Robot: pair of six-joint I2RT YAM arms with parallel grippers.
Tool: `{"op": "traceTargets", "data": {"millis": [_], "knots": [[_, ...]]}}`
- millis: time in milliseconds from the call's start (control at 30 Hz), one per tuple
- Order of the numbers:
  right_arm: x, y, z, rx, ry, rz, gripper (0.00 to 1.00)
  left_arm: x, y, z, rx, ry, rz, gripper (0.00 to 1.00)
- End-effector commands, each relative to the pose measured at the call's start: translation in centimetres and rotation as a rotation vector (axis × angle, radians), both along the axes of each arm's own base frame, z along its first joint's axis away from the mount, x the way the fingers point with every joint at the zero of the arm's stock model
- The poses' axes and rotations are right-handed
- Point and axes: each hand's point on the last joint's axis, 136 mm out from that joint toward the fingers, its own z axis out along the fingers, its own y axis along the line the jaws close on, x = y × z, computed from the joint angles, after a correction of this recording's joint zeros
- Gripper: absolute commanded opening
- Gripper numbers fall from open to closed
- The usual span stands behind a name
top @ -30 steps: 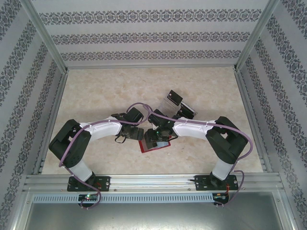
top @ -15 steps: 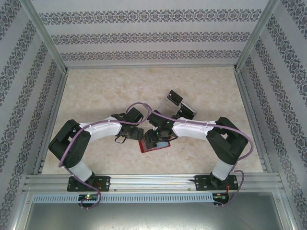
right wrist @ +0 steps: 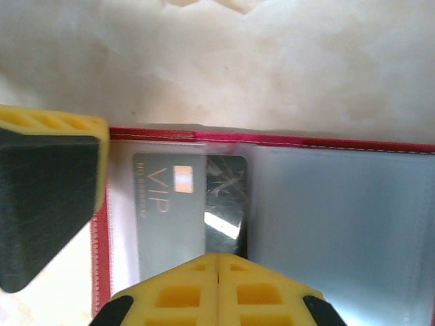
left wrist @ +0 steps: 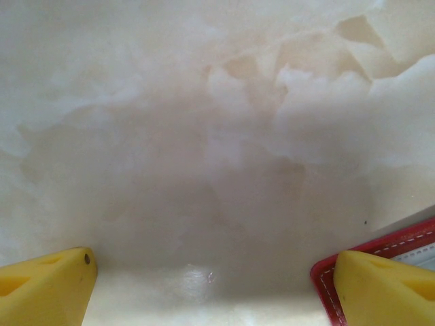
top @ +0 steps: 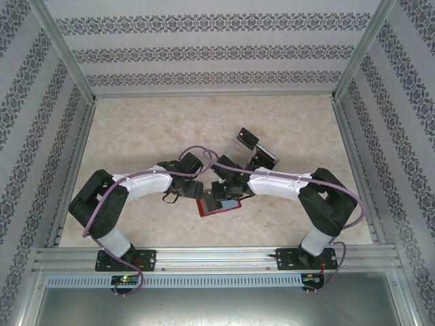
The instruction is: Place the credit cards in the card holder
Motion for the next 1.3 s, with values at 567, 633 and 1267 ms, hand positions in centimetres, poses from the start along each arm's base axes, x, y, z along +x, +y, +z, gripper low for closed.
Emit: {"op": "traceTargets", "data": {"millis": [567, 633, 1267], "knots": [[0.0, -1.5, -2.7, -0.03, 0.049, -0.038, 0.01, -1.7, 1.4, -1.1, 0.076, 0.051, -0.007, 0.91], [0.0, -1.3, -2.7, -0.016, 0.053, -0.04, 0.01, -1.7, 1.4, -1.1, 0.074, 0.051, -0.006, 0.91], [-0.8, 0.5, -2.5, 0.047, 0.084, -0.028, 0.0, -1.7, 1.3, -1.3, 0.071, 0.053, -0.006, 0.9]]}}
